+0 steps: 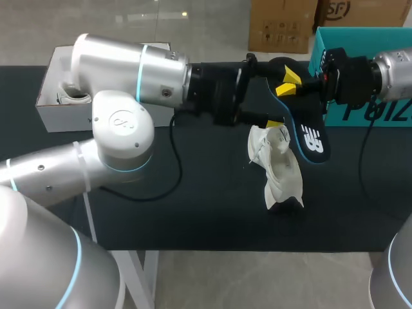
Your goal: Take the shoe out of the shoebox, open the shoe tongue, remove and reinsert the insole, then place the shoe into the shoebox
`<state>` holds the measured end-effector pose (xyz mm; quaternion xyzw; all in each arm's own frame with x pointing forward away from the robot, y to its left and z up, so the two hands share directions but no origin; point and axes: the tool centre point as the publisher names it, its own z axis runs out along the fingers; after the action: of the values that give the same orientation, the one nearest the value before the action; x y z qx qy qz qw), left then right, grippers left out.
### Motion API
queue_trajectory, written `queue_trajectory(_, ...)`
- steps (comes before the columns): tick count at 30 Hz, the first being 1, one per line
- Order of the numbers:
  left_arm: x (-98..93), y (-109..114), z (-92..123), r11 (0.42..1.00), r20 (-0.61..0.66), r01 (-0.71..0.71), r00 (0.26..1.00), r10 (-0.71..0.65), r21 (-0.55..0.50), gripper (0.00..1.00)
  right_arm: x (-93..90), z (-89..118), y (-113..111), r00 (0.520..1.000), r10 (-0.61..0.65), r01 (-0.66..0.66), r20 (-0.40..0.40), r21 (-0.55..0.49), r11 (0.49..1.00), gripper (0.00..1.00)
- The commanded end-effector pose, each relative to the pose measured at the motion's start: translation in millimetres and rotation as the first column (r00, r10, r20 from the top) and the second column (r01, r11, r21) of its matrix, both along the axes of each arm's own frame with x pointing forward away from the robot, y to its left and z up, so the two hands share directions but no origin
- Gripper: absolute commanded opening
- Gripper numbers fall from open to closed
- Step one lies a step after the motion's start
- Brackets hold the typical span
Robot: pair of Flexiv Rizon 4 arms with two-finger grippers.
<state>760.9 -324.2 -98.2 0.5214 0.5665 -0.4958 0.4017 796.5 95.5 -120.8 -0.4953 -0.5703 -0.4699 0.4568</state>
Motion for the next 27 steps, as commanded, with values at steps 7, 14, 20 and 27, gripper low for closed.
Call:
queue_trajectory(7,1.3,-27.1,-19.5,0.999,-0.022,-0.042,0.999,0.042,-0.011,1.0,-1.2,0.4,-0.3,1.0,-0.001,0.001,-0.001,-0.005,1.0,0.0)
queue_trajectory(14,12.8,-16.8,-22.6,0.993,-0.003,-0.117,0.993,0.117,0.01,1.0,-1.2,0.4,-0.3,1.0,-0.001,0.001,-0.001,-0.005,1.0,0.0)
queue_trajectory(20,13.1,1.2,-16.9,0.986,0.044,-0.165,0.986,0.163,0.032,1.0,-1.2,0.4,-0.3,1.0,-0.001,0.001,-0.001,-0.005,1.0,0.0)
queue_trajectory(27,10.1,12.5,-15.8,0.98,0.1,-0.195,0.977,0.19,0.048,0.96,-1.2,0.4,-0.3,1.0,-0.001,0.001,-0.001,-0.005,1.0,0.0)
